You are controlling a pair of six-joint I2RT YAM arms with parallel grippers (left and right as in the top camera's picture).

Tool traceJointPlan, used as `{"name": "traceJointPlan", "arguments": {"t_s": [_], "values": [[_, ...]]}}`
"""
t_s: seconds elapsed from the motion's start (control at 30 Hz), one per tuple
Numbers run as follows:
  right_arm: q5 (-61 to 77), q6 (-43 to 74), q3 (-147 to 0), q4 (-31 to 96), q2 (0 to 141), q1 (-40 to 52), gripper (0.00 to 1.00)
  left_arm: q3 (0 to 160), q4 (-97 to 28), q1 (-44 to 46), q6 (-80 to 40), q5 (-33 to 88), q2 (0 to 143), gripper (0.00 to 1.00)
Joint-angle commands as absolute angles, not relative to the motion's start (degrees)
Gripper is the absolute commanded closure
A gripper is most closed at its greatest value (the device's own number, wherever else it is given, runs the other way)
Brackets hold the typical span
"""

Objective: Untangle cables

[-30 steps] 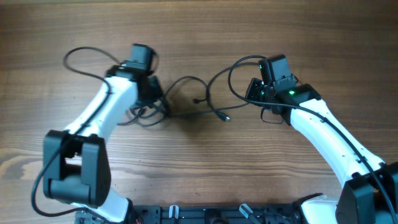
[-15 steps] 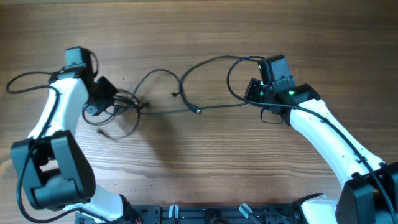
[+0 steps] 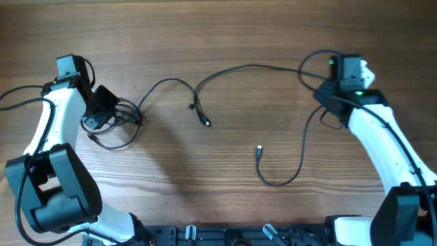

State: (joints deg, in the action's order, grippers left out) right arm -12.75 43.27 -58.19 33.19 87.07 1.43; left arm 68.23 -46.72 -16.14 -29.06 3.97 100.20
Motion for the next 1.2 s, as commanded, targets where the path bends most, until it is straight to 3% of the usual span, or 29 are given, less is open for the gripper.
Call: {"name": "traceJointPlan", "arguments": {"t_s": [0.0,0.17,0.4,0.67,0.83,0.97,1.17], "values": [[-11.0,45.0,-58.6,33.3,87.3,-2.1,0.96,68.5,-46.7,-16.2,-28.8,2.8,100.9,0.96],[-13.3,45.7,-58.6,32.8,87.3,-6.2,0.96,68.5,-46.6,-15.0,-28.8,2.8,101.3,0.94],[-15.0,56.0,-58.6,33.7,87.3,-14.5,0.96,68.5,-45.9,-13.4,-28.8,2.7,101.6,0.93],[-13.0,52.2,-58.6,33.5,87.5,-17.3,0.93,68.5,-45.7,-12.4,-28.8,2.8,103.0,0.92],[-6.7,46.6,-58.6,32.3,88.2,-17.3,0.61,68.5,-45.3,-11.4,-28.8,2.8,104.6,0.92],[6.9,36.9,-58.6,29.6,89.0,-17.2,0.32,68.5,-44.6,-11.0,-28.8,2.8,104.7,0.94],[12.5,31.2,-58.6,30.8,89.1,-16.6,0.02,68.5,-44.4,-11.0,-28.7,4.1,104.7,0.96]]}}
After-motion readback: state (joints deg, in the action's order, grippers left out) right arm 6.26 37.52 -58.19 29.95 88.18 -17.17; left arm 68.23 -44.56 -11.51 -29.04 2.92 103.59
